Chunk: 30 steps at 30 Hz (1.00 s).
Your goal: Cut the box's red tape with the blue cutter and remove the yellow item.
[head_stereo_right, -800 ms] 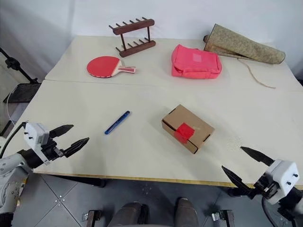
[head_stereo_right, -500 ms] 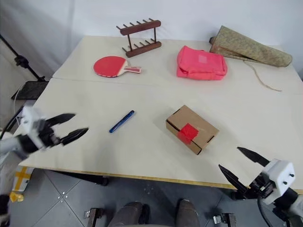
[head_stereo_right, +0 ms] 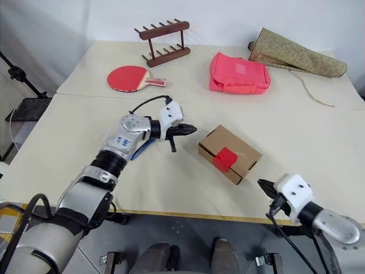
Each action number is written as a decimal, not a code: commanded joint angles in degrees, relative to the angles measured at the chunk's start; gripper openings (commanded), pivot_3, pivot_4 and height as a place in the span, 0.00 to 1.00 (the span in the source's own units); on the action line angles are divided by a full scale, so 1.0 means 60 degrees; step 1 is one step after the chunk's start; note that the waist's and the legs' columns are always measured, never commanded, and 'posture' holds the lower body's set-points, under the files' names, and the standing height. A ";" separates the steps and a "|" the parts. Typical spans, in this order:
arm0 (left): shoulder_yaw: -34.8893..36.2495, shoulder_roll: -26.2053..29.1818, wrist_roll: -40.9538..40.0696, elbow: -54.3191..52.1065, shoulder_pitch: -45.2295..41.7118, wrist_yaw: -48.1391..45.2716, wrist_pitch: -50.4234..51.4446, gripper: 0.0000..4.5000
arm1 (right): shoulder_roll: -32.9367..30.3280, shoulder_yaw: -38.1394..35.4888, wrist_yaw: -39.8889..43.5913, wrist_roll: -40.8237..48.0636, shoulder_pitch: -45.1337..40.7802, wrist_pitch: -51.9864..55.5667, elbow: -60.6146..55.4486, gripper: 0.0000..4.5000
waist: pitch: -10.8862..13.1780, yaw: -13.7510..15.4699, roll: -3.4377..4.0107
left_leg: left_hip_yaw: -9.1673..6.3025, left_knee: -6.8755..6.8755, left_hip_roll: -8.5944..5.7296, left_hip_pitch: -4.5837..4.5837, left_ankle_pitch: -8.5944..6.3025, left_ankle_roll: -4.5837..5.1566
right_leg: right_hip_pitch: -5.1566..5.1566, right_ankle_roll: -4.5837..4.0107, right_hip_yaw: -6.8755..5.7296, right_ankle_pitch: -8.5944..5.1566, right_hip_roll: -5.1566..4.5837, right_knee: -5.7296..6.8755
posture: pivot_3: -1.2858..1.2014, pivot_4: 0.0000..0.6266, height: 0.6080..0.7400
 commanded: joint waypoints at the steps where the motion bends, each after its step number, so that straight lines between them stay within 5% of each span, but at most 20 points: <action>1: -0.0002 -0.0552 0.0168 0.0412 -0.0433 -0.0019 -0.0605 0.01 | 0.0061 0.0335 -0.0454 -0.0002 -0.0579 0.0619 -0.0436 0.00 | 0.0002 0.0028 -0.0004 | 0.0000 0.0010 0.0003 -0.0003 0.0000 0.0000 | 0.0002 0.0000 -0.0002 0.0000 0.0000 0.0000 | 0.52 0.24 1.00; 10: -0.0147 -0.0609 -0.0497 -0.1786 0.0713 -0.2334 0.0226 0.01 | -0.0142 0.0775 -0.0593 -0.0093 -0.3026 0.1231 0.1018 0.00 | 0.0006 -0.0005 -0.0009 | -0.0001 0.0023 -0.0007 -0.0007 0.0005 0.0009 | 0.0005 0.0005 -0.0003 0.0005 -0.0020 0.0005 | 0.52 0.24 1.00; 20: 0.0077 0.1115 -0.2236 -0.6930 0.2443 -0.4646 0.2455 0.01 | -0.1100 0.0991 0.0121 -0.0768 -0.5303 0.0143 0.4037 0.00 | 0.0003 -0.0009 0.0002 | -0.0013 0.0024 -0.0001 -0.0009 0.0005 0.0008 | 0.0005 0.0004 -0.0007 0.0005 -0.0019 0.0006 | 0.52 0.24 1.00; 24: 0.1103 0.0703 -0.2834 -0.5746 0.1142 -0.3655 0.2990 0.01 | -0.1760 0.0458 0.0977 -0.0110 -0.4866 0.0831 0.4032 0.00 | 0.0004 0.0118 0.0004 | -0.0051 0.0049 -0.0012 -0.0022 0.0006 0.0010 | 0.0026 0.0005 -0.0025 0.0005 -0.0023 0.0003 | 0.52 0.24 1.00; 30: 0.0970 -0.0246 -0.1029 -0.1073 -0.1046 -0.0822 0.1032 0.01 | -0.2236 -0.0216 0.1304 0.0836 -0.3214 0.2837 0.2148 0.00 | 0.0005 0.0250 0.0004 | -0.0074 0.0096 -0.0028 -0.0053 0.0003 0.0018 | 0.0037 0.0011 -0.0049 0.0009 -0.0023 0.0000 | 0.52 0.24 1.00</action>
